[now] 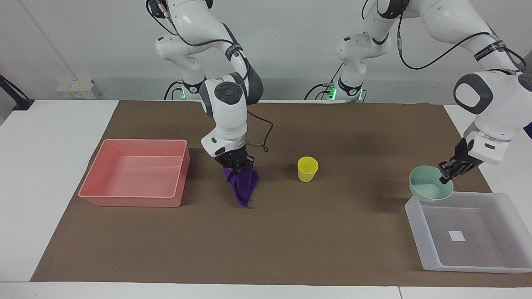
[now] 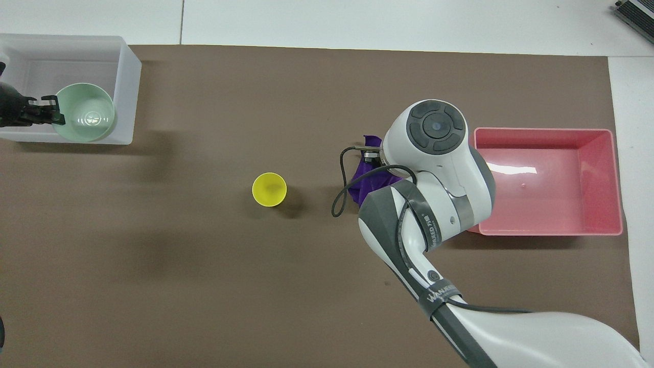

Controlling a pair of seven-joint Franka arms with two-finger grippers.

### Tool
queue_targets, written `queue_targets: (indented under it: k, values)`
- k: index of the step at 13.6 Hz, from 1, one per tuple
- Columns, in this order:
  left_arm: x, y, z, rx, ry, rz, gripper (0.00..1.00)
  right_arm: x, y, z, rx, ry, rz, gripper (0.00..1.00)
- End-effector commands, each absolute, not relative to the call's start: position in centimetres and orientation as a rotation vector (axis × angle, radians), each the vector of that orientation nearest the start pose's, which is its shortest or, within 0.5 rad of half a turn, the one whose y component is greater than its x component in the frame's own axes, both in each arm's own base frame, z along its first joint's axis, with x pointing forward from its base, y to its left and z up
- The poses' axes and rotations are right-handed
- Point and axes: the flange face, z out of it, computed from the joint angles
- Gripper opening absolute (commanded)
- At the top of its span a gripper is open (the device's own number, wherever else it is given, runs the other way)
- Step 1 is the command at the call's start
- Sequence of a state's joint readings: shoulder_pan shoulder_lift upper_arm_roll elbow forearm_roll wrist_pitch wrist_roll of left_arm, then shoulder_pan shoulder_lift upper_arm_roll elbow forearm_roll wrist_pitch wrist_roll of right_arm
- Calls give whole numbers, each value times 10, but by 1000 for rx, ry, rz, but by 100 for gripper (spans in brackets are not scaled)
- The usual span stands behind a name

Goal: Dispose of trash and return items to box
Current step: 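Carry the bowl into the clear box while the right gripper grasps cloth, then lift the purple cloth with the right gripper and drop it in the tray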

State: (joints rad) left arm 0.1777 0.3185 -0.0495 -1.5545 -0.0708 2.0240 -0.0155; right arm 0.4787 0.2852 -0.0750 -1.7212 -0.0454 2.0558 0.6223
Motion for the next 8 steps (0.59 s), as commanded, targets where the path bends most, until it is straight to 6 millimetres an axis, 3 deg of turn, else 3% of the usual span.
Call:
queue_targets:
  k: [1,3,5,7,8]
  values:
    - [704,111,485,-3219,-295,-256,0,571,255,472,-3163,347,-113,0]
    - [720,132,478,-3217,-311,-254,0,564,247,501,-3177,361,-91,0]
    - [733,143,452,-3216,-322,-241,0,562,241,539,-3202,364,-106,0]
    - [745,154,448,-3211,-340,-292,0,561,234,569,-3247,366,-134,0]
    - [748,164,436,-3208,-362,-298,0,559,233,583,-3286,356,-169,0]
